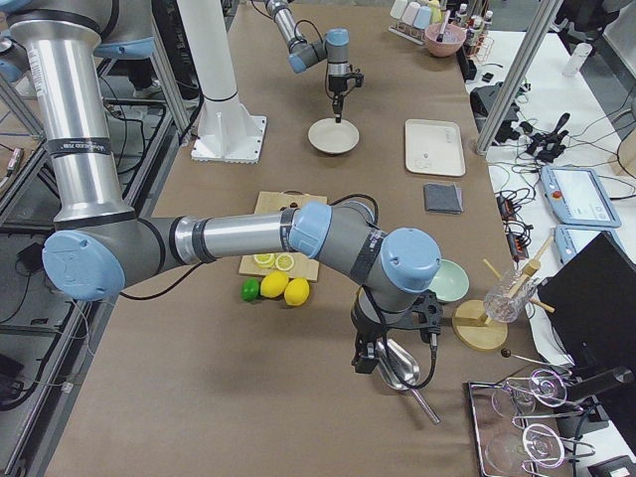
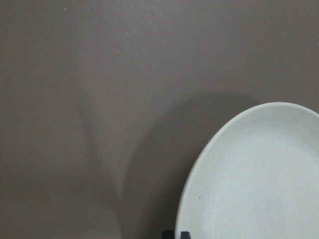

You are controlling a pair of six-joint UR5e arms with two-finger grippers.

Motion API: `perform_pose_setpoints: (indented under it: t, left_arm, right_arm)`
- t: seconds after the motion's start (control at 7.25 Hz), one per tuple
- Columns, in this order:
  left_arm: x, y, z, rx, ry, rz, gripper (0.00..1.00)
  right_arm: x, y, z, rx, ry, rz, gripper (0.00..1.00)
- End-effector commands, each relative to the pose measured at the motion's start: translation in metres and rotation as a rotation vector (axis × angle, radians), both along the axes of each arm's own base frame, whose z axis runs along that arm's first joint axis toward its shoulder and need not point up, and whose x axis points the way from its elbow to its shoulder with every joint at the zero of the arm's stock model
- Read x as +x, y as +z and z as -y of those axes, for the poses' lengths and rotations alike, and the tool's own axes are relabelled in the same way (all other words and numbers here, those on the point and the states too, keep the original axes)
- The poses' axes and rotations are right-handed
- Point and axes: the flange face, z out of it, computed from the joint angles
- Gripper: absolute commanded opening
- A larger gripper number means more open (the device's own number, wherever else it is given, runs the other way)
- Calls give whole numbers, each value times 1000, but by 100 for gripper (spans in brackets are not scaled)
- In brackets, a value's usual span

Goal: Place red cherry on plate
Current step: 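Withdraw the left arm while the right gripper moves toward the cutting board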

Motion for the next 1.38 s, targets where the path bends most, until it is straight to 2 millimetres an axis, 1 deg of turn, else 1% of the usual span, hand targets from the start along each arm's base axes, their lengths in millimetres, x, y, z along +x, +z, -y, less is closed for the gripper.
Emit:
perform_pose_setpoints:
  t: [0.0,0.14,0.28,0.41,0.55,0.69,0.83,0.97,1.1,1.24]
  left_arm:
    - [4,0,-3,2,4,5,0]
    - [6,2,-3,1,6,9,30]
    - [6,3,-3,3,5,10,95]
    - [5,3,-2,5,6,10,98]
    - [0,-1,0,10,9,2,98]
    - [-14,-6,8,3,13,-12,98]
    - [-46,-7,33,-35,36,-33,98]
    - [-96,9,63,-72,34,-43,98]
    - [-140,26,78,-12,60,-43,98]
    - [-183,61,83,5,69,-23,98]
  right_arm:
    - [0,1,-2,0,0,2,100]
    - [0,2,-2,-1,-2,2,100]
    - [0,2,-2,-2,-2,2,100]
    - [0,1,-2,1,-2,2,100]
    - [1,0,-1,2,-2,1,100]
    - [1,-2,0,5,-2,1,100]
    - [1,-3,1,8,0,1,100]
    - [0,-6,2,10,17,32,100]
    - [2,-10,1,18,22,32,100]
    - [7,-16,2,27,30,30,100]
